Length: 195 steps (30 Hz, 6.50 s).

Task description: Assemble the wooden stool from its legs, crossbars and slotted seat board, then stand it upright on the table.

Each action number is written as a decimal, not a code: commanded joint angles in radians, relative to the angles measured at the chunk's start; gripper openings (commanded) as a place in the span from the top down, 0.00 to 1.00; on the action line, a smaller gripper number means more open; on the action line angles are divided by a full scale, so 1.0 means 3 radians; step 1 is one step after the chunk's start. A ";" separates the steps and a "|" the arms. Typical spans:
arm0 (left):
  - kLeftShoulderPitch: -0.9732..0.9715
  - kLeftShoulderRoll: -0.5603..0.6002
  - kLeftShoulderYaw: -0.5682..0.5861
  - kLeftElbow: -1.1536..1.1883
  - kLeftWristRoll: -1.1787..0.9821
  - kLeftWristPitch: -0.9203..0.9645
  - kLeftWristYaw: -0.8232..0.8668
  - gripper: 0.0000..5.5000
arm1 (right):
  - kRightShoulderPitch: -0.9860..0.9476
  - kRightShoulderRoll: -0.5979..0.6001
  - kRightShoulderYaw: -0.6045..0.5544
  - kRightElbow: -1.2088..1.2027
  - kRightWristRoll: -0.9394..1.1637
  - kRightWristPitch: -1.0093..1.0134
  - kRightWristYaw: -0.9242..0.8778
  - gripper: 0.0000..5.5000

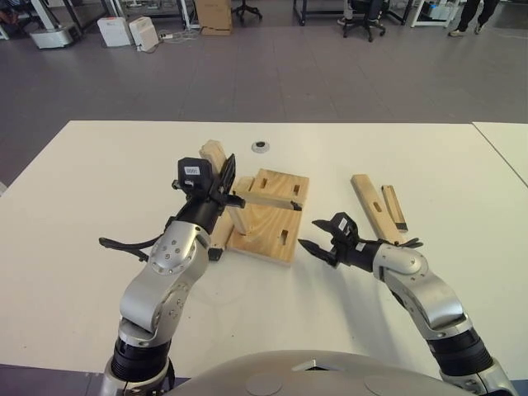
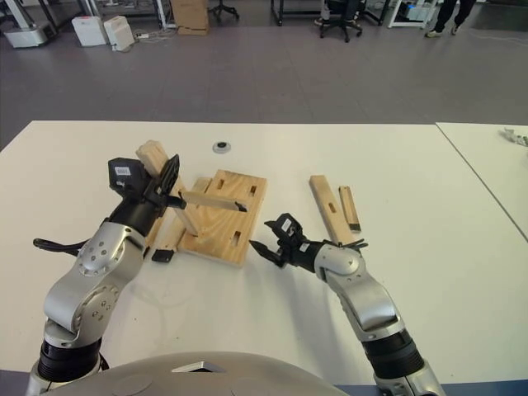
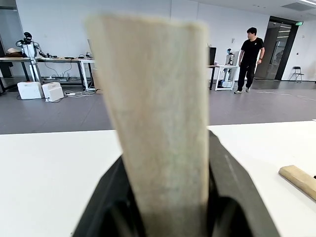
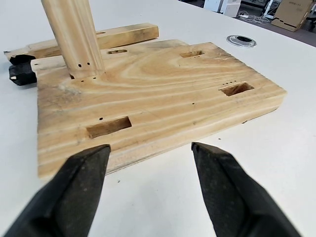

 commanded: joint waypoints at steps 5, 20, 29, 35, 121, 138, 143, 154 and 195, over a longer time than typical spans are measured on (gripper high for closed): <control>-0.0082 -0.0249 0.0199 0.0093 -0.0247 -0.0111 -0.0398 0.62 | -0.0068 -0.0074 -0.0317 0.0150 0.0028 -0.0101 -0.0059 0.44; -0.0448 -0.0184 0.0983 -0.0372 -0.2295 -0.0111 -0.0444 0.15 | -0.0657 -0.0323 -0.1270 0.0679 0.0258 -0.0235 -0.0124 0.44; -0.0112 0.0613 0.0305 0.0644 -0.0666 0.0157 -0.0687 0.11 | -0.0649 -0.0282 -0.1235 0.0962 0.0157 -0.0332 -0.0250 0.44; 0.0038 0.0742 -0.0102 0.1138 -0.0197 0.0525 -0.0948 0.21 | -0.0659 -0.0229 -0.1097 0.1122 0.0073 -0.0402 -0.0246 0.44; -0.0912 0.0012 0.0292 0.0168 0.0038 -0.0662 -0.1645 0.18 | 0.0574 0.0194 -0.0932 -0.1089 0.1555 0.0277 -0.1986 0.82; -0.0807 -0.0095 -0.0046 0.0082 0.0282 -0.0726 -0.1563 0.18 | 0.0123 -0.0307 -0.0790 -0.1347 0.1764 0.1311 -0.2465 0.80; -0.0476 -0.0097 -0.0260 0.0328 0.0489 -0.0904 -0.1601 0.18 | 0.0353 -0.0384 -0.0668 -0.1265 0.1416 0.0874 -0.2182 0.80; -0.0473 -0.0455 -0.0444 0.0791 0.0641 -0.1314 -0.1388 0.18 | 0.0361 -0.0575 -0.0193 -0.1147 0.1417 0.0931 -0.1759 0.77; -0.0967 -0.0133 0.0063 0.0501 0.0347 -0.1122 -0.1555 0.18 | -0.1412 -0.0454 -0.1982 -0.0286 0.3828 0.0721 -0.1866 0.42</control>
